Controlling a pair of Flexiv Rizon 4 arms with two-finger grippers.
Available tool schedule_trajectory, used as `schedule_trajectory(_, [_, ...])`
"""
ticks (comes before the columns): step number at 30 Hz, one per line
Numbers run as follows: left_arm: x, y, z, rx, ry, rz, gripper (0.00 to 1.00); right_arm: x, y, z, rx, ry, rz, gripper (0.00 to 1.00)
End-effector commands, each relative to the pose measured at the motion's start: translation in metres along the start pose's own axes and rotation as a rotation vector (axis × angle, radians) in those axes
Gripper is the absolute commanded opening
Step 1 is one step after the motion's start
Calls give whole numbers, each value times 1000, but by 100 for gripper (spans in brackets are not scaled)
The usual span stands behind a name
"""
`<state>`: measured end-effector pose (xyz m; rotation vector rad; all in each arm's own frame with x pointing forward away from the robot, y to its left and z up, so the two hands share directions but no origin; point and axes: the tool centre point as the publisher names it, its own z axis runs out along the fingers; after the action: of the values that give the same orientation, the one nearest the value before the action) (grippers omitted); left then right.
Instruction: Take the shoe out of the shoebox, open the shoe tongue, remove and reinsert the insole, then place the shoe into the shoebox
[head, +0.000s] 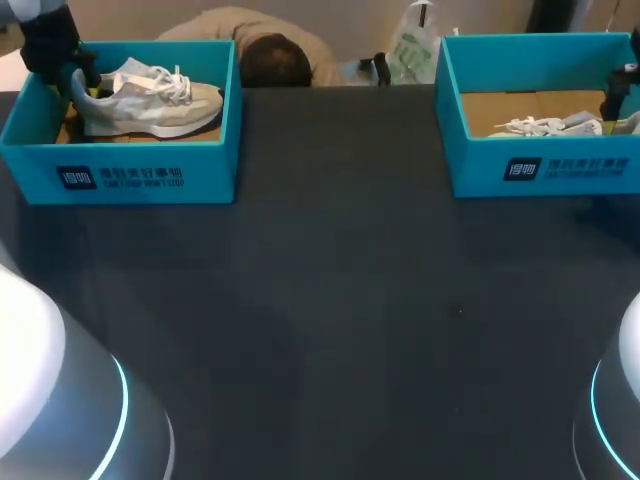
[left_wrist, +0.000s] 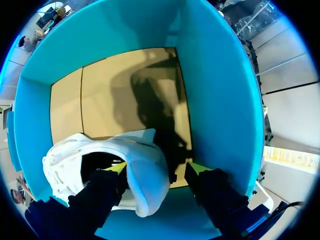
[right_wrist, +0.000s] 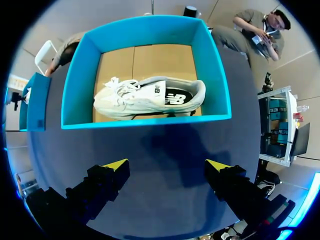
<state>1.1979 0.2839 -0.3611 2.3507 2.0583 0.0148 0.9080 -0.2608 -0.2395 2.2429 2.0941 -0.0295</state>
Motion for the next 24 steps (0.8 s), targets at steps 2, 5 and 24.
schedule_trajectory(2, [7,11,7,26,-8,2,67,0,-1,0,-2,-1,1,100])
schedule_trajectory(5, [8,10,11,33,-2,-1,56,0,-1,0,-2,-1,1,100])
schedule_trajectory(24, [12,3,21,68,13,12,0,0,-1,0,-2,-1,1,100])
